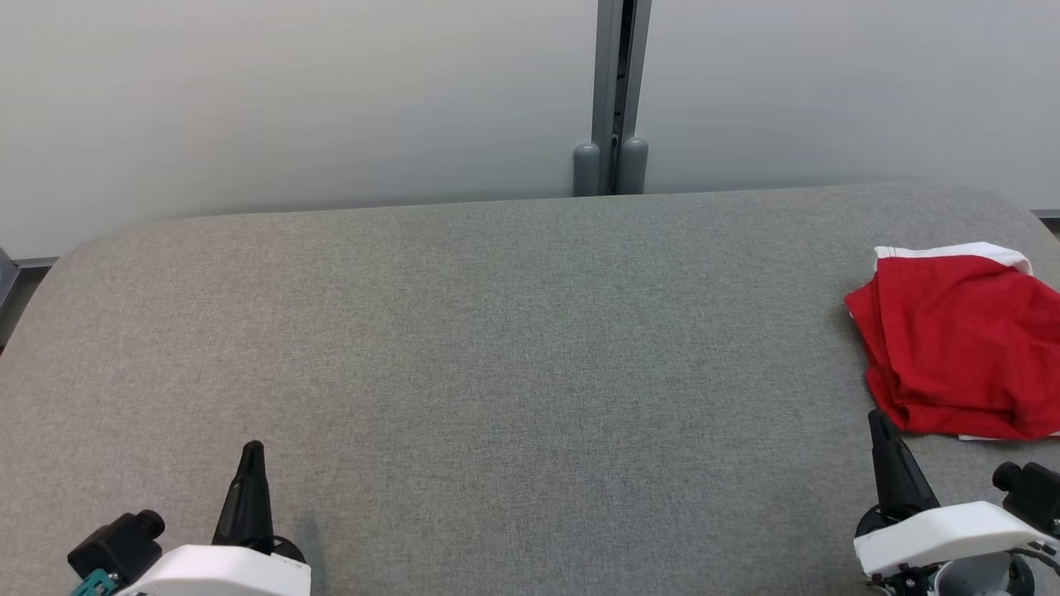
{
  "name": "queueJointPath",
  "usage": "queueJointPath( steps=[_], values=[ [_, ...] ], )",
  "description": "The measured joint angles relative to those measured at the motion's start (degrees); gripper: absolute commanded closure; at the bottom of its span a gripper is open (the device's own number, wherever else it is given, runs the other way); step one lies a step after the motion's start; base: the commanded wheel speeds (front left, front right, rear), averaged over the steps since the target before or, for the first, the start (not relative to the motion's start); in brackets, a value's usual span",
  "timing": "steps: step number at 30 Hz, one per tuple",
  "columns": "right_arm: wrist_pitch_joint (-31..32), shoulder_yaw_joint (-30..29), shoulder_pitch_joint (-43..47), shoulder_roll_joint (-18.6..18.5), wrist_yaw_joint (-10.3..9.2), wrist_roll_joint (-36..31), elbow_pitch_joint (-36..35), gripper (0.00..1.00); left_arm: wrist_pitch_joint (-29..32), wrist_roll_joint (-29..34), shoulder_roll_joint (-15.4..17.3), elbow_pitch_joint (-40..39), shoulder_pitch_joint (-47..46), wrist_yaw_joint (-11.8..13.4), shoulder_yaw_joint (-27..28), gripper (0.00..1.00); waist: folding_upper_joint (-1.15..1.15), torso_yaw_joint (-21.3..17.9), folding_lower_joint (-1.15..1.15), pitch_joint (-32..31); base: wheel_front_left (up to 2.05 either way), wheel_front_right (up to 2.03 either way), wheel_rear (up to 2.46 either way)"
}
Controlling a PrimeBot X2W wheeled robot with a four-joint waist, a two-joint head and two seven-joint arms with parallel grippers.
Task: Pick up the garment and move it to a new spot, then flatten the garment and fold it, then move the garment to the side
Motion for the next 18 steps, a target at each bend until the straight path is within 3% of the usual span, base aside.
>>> queueJointPath(
  steps=[18],
  values=[
    [4.0,-2.2,-0.3,0.4,0.0,13.9,-1.2,1.0,4.0,-14.2,0.1,-0.6,-2.0,-1.2,1.4,1.0,0.0,0.1,0.0,0.0,0.0,0.0,0.0]
  ],
)
